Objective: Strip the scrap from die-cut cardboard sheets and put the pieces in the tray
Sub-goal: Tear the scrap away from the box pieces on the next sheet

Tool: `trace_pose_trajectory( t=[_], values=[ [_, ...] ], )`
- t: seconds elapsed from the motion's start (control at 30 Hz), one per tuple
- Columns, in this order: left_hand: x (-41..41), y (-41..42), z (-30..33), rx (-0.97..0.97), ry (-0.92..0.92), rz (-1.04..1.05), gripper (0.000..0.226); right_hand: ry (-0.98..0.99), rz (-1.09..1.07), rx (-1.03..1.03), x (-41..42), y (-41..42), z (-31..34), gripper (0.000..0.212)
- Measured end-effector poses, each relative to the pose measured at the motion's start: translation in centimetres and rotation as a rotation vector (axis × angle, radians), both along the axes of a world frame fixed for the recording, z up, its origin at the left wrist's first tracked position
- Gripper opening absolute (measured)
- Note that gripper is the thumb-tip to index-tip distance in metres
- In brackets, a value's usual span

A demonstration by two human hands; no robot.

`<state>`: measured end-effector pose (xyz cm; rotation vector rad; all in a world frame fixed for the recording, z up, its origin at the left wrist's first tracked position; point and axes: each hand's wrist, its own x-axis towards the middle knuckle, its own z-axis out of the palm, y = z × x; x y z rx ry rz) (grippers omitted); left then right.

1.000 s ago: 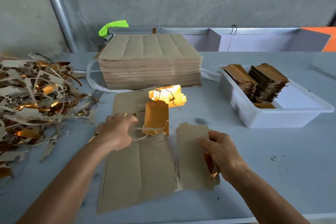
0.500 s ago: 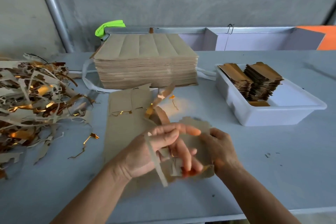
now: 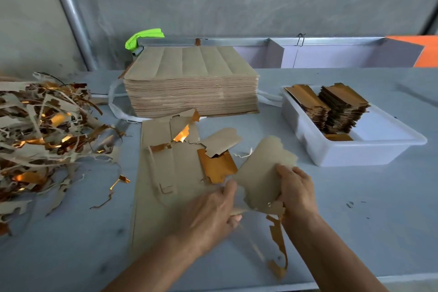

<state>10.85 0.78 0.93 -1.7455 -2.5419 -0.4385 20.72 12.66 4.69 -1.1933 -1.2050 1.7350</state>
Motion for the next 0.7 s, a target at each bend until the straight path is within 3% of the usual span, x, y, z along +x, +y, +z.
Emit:
trace_pose_trajectory(
  t=[0.07, 0.13, 0.27, 0.3, 0.4, 0.43, 0.5, 0.57, 0.63, 0.7],
  values=[
    [-0.3, -0.7, -0.1, -0.017, 0.025, -0.056, 0.02, 0.121, -0.087, -0.052, 0.1, 0.7, -0.1, 0.008],
    [-0.8, -1.7, -0.1, -0.015, -0.01, -0.154, 0.03, 0.268, -0.157, -0.114, 0.2, 1.6, 0.1, 0.015],
    [-1.6, -3.6, 0.5, -0.086, -0.132, -0.282, 0.024, 0.262, -0.179, -0.017, 1.1, 3.5, 0.1, 0.021],
    [-2.0, -4.1, 1.1, -0.175, -0.218, -0.328, 0.03, 0.228, -0.152, 0.01, 1.2, 3.9, 0.0, 0.023],
    [-4.2, -5.1, 4.1, -0.583, -0.448, -0.337, 0.083, 0.137, -0.071, 0.054, 0.9, 4.5, -0.6, 0.032],
    [-5.0, -5.0, 5.3, -0.6, -0.481, -0.314, 0.082, 0.104, -0.048, 0.072, 0.7, 4.4, -0.8, 0.036],
    [-5.9, -3.9, 6.2, -0.323, -0.433, -0.188, 0.054, 0.06, -0.017, 0.102, 0.1, 4.1, -1.3, 0.045],
    [-5.8, -1.6, 5.8, -0.021, -0.234, 0.026, 0.034, 0.054, 0.007, 0.095, -0.4, 3.9, -1.7, 0.057],
    [-5.0, 1.1, 4.2, 0.053, -0.029, 0.109, 0.038, 0.053, 0.039, 0.076, -0.8, 3.6, -2.1, 0.067],
    [-4.6, 3.5, 2.0, -0.02, 0.099, 0.133, 0.048, 0.044, 0.046, 0.065, -0.8, 3.6, -2.3, 0.067]
  ],
)
